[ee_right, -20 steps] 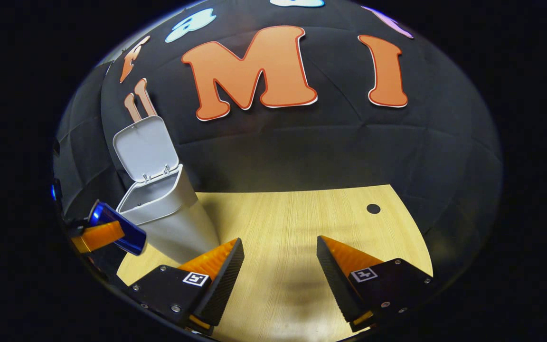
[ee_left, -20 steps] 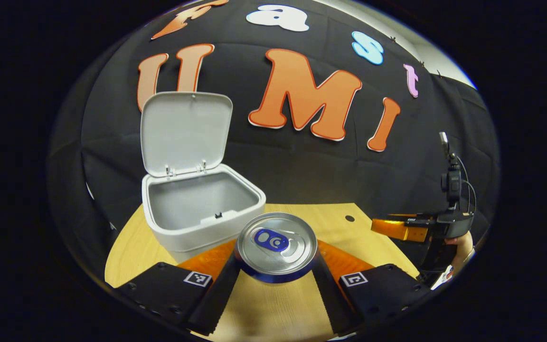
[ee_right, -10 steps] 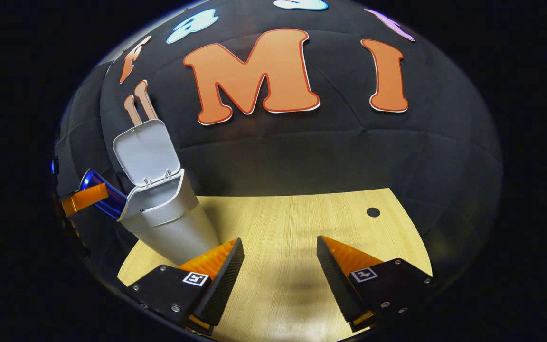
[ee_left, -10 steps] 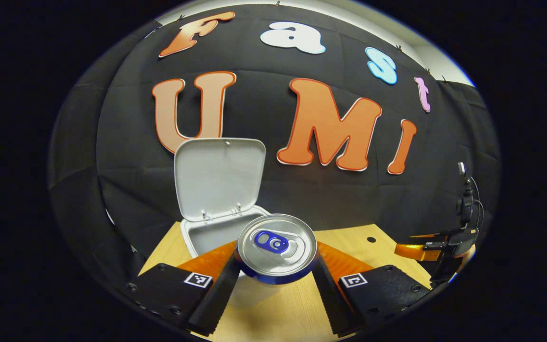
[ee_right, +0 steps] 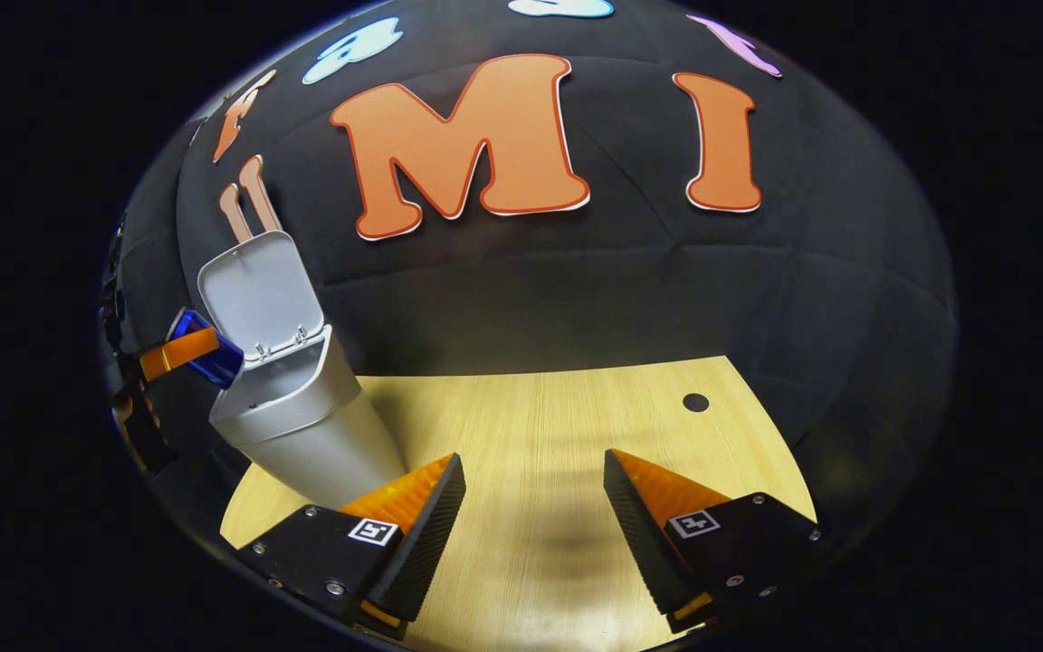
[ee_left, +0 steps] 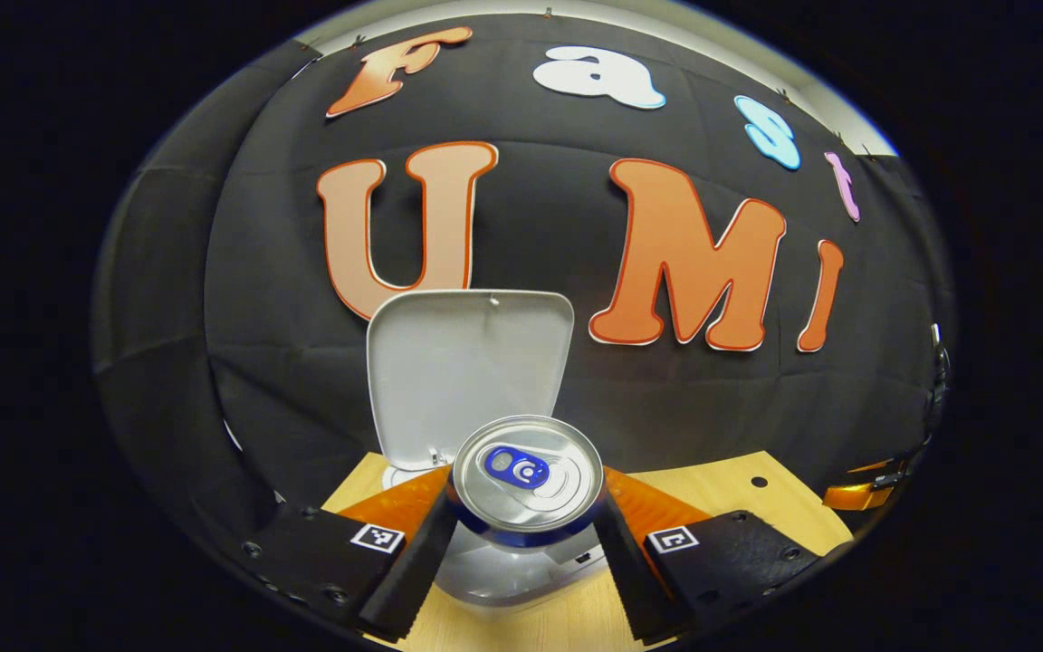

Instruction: Press the lid of the desktop garbage bin to open it, pick up the crumpled paper on the desktop and throw it into the bin, then pick up the pop can on the desktop and drop it into the bin, and finally close the garbage bin lid.

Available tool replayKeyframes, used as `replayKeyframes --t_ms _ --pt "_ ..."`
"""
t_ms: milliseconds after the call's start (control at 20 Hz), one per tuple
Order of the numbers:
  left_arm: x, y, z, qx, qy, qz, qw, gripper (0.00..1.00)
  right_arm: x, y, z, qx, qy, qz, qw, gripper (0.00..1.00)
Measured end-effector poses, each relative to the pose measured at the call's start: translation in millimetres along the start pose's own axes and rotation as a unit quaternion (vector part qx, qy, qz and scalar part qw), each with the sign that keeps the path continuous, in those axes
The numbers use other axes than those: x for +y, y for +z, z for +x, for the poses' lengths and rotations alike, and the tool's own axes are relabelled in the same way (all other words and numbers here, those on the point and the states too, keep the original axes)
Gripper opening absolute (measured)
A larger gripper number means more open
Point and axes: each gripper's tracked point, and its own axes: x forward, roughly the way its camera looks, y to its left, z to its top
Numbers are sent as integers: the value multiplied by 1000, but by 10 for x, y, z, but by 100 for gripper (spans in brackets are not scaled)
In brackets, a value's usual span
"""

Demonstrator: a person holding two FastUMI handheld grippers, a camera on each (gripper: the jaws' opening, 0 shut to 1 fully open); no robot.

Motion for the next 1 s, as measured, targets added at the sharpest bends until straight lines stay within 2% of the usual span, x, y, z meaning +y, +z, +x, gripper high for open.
replayKeyframes --t_ms 200,250,350,650,1000 --pt "32 -23 115 -4 4 -15 1000 85 -89 -25 6 3 -12 1 1000 92" --pt "29 -5 98 -8 7 -8 1000 91 -104 -38 3 4 -14 4 1000 92" --pt "-5 49 105 -13 4 5 1000 95 -98 -40 14 5 -13 9 1000 93" --pt "-54 92 115 -17 3 12 1000 94 -56 -42 42 7 -5 8 1000 92" --pt "-18 310 33 -11 -7 -13 1000 95 -7 -32 51 5 9 10 1000 92"
